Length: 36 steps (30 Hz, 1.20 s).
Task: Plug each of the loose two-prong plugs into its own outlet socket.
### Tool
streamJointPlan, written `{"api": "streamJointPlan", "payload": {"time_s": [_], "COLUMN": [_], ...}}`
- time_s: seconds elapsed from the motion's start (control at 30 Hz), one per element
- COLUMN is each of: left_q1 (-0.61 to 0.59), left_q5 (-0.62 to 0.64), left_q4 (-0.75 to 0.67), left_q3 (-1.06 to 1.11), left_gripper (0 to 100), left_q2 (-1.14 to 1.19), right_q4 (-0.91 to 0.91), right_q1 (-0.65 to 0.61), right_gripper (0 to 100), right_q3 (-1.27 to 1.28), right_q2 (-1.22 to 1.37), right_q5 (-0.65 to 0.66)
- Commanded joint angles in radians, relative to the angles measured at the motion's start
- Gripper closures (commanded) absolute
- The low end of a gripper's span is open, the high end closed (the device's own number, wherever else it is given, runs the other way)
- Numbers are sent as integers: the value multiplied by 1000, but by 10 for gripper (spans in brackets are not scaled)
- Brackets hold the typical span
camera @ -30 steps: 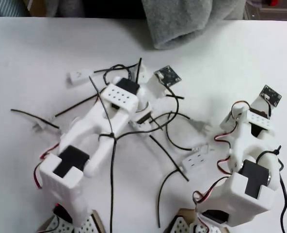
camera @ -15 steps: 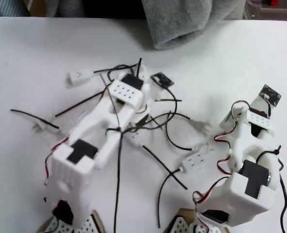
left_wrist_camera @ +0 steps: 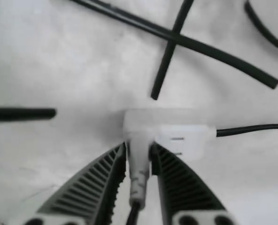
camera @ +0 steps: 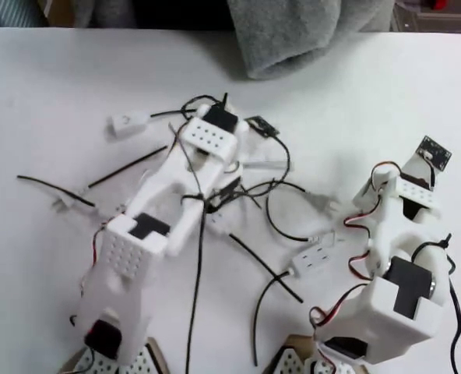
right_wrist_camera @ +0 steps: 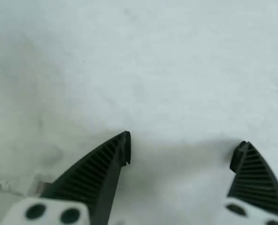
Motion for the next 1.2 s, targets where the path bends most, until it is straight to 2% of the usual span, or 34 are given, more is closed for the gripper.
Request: {"api": "streamJointPlan", "payload": {"time_s": [0.0, 0.37, 0.57, 0.67, 0.77, 0.93, 1.07, 1.17], "left_q1": [18, -56, -59, -54, -70, -104, -68, -39], "left_q5": [-3, 2, 44, 66, 212, 609, 893, 957], "left_q4": [44, 58, -29, -20, -3, 2, 2, -6], "left_q3": [11, 14, 95, 92, 46, 3, 64, 117], "left_gripper": [775, 751, 750, 750, 750, 755, 755, 755], "left_q2": [-16, -120, -111, -125, -163, -268, -320, -328], "right_q4": [-13, -13, -13, -13, -13, -13, -13, -13], "right_q1": [-12, -31, -31, -31, -33, -33, -33, -33], "right_gripper": [656, 656, 656, 656, 656, 656, 656, 656], "right_q3": [-8, -8, -8, -8, -8, -8, -8, -8], "right_q2": [-42, -42, -42, -42, -42, -42, -42, -42], "right_q5": [8, 41, 41, 41, 41, 43, 43, 43]}}
